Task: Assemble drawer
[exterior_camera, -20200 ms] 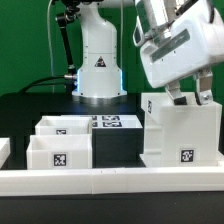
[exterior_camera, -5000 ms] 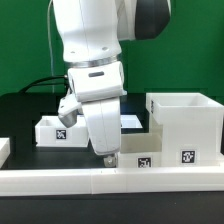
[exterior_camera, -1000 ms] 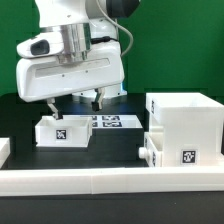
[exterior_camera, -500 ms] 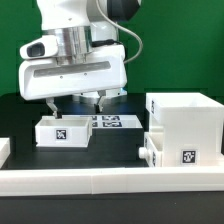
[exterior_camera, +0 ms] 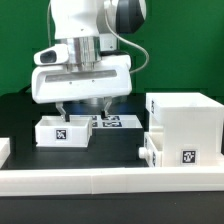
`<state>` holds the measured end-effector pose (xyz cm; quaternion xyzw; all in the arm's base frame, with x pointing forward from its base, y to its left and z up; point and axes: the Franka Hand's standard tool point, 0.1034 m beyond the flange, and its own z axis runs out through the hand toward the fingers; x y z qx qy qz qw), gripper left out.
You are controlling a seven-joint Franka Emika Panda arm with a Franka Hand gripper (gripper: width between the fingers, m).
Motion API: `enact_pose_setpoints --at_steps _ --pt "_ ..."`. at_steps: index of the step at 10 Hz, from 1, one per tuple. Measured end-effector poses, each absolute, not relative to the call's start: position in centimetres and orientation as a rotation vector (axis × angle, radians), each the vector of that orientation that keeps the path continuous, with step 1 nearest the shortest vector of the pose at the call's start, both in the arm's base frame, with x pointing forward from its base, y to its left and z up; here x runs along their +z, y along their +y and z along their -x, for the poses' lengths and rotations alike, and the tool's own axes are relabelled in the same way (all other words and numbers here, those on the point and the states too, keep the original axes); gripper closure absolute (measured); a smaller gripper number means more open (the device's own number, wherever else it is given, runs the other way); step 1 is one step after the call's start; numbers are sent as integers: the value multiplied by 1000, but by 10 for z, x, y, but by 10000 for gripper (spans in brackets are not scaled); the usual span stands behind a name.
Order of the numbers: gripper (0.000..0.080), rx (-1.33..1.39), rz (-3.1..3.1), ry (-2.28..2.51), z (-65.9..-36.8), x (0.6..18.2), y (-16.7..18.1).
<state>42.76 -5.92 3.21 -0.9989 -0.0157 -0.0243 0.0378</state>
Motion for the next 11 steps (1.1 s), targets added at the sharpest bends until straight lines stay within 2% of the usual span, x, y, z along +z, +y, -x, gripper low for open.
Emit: enact_pose_setpoints --at_steps 4,7,9,10,11 --pt "151 -43 3057 -36 -417 11 -57" --pt "151 -47 3057 -38 -416 5 -57" --pt "430 -45 3056 -42 -417 4 -55" --pt "430 -47 3056 -42 -417 4 -55" --pt "565 -46 3056 -43 -417 4 -55"
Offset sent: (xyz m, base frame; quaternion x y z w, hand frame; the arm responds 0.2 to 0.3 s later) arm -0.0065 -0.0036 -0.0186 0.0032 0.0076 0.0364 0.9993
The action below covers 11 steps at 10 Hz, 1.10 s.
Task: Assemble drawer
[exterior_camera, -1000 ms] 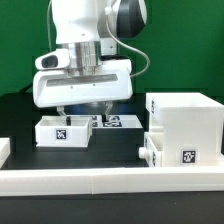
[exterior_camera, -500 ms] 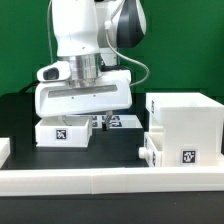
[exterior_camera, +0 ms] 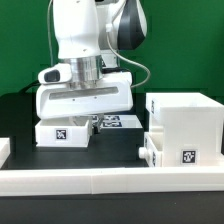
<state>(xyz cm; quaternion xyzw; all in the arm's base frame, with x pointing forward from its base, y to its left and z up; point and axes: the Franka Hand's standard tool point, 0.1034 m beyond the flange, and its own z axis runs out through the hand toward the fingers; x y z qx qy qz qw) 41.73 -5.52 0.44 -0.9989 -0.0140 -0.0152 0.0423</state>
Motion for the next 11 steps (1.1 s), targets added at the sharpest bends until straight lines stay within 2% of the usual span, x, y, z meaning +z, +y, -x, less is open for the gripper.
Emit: enact_pose_setpoints --at_steps 1,2,7,11 --pt "732 -46 3056 -46 -417 4 -54" --pt "755 -52 3057 -48 -418 5 -54" --pt "755 -62 3055 -89 -428 10 -44" --pt "755 39 3007 -268 -471 43 -11"
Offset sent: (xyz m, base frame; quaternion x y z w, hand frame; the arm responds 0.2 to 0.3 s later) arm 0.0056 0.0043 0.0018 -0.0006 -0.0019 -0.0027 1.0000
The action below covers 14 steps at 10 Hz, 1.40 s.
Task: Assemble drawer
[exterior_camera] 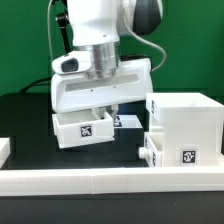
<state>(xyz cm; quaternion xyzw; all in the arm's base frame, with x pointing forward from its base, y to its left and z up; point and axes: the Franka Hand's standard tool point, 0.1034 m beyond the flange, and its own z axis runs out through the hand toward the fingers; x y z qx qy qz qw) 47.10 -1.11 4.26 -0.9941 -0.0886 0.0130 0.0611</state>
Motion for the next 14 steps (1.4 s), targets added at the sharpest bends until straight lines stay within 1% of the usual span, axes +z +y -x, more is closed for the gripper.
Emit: enact_pose_setpoints --at_steps 2,6,9,10,14 --pt "755 112 2975 -361 -495 62 5" --pt "755 94 2962 -475 -494 60 3" --pt "755 75 2841 -1010 -502 65 -10" --pt "755 74 2809 -1095 -504 67 -11" --pt "755 57 2651 -1424 -502 64 -12"
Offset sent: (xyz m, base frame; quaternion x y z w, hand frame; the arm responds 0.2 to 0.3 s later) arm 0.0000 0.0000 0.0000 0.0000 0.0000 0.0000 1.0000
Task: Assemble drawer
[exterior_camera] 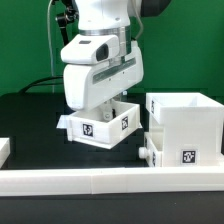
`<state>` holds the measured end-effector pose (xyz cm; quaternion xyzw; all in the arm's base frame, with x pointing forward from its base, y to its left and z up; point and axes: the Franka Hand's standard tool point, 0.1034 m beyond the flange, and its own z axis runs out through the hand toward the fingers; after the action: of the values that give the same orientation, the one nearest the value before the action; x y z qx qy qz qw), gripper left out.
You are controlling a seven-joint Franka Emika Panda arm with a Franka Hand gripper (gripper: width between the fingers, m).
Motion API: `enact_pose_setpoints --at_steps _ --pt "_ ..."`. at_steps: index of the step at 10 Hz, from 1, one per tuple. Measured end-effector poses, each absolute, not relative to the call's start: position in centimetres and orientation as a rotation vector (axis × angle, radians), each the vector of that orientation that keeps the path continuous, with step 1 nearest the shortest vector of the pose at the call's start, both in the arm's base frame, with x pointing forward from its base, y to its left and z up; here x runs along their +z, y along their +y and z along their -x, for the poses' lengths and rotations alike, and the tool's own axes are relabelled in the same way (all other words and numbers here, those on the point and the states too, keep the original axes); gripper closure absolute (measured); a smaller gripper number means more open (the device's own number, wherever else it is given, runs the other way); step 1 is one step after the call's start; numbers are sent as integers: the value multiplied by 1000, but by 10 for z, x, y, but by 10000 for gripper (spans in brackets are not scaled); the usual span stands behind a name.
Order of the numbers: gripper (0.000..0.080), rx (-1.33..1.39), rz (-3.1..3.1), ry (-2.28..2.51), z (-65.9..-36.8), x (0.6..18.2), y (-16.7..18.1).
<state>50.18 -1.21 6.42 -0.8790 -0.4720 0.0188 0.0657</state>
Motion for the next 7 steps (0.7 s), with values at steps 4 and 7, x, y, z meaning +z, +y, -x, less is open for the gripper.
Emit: enact_pose_setpoints --at_steps 4,7 --pt "755 34 2306 -1989 -508 64 -19" --pt "755 38 2236 -2064 -507 62 -20"
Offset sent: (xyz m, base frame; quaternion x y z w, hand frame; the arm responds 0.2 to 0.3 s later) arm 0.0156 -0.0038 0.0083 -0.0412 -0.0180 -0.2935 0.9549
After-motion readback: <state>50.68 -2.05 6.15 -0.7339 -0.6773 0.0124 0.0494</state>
